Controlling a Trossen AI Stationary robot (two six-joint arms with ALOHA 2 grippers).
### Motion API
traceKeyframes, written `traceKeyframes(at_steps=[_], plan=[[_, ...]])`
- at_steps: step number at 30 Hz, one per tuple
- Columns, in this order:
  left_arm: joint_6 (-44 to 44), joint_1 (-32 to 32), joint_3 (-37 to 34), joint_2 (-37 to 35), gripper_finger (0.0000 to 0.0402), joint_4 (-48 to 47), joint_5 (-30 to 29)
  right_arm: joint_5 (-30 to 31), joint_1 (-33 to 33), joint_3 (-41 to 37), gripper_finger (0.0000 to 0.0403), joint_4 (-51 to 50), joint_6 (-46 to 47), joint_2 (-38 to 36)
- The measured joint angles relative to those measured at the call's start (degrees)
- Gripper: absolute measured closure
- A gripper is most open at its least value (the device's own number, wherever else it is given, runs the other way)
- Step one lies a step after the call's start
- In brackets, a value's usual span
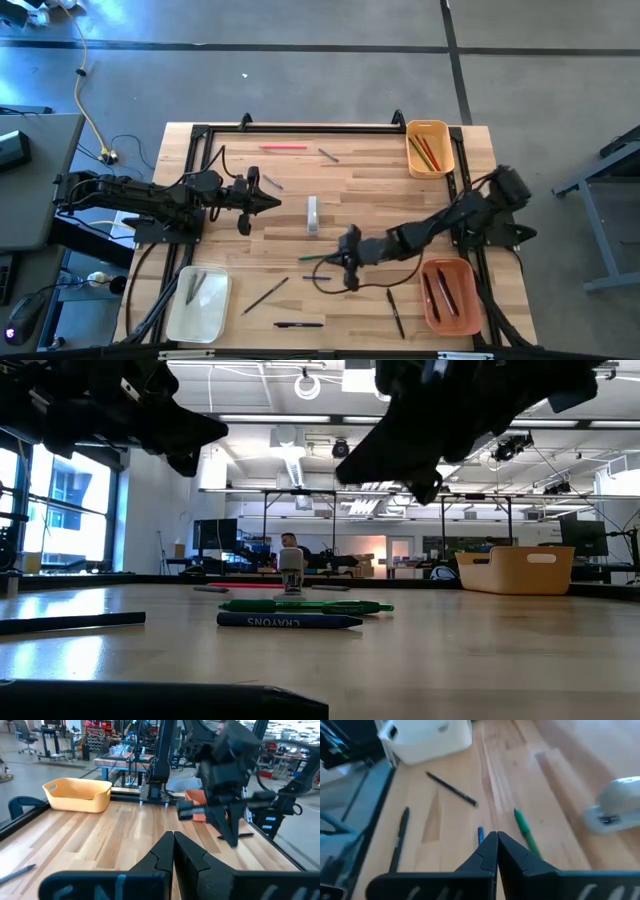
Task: Sort crayons/erasers/pens/pencils in bins
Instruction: Put the gray crayon into the white bin
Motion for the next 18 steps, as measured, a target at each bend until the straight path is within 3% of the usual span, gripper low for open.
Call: traceKeyframes(at_steps=[5, 10, 14, 18], plan=[[-0.02, -0.04, 0.02, 0.00, 0.0401, -0.48, 0.20, -0.76, 1.93, 7.90, 0.0397, -8.32, -0.12, 6.54], [0.15, -0.04, 0.02, 0.00, 0.0401, -0.70, 0.22, -2.76, 2.89, 15.06, 0.0349, -17.40, 0.00, 11.17], [0.58, -0.02, 0.02, 0.00, 0.0401, -0.83, 0.22, -3.13, 2.69, 16.02, 0.0302, -18.56, -0.05, 11.97], [0.60, -0.02, 0.02, 0.00, 0.0401, -0.87, 0.24, -2.50, 2.60, 16.02, 0.0279, -21.76, -0.02, 12.06]])
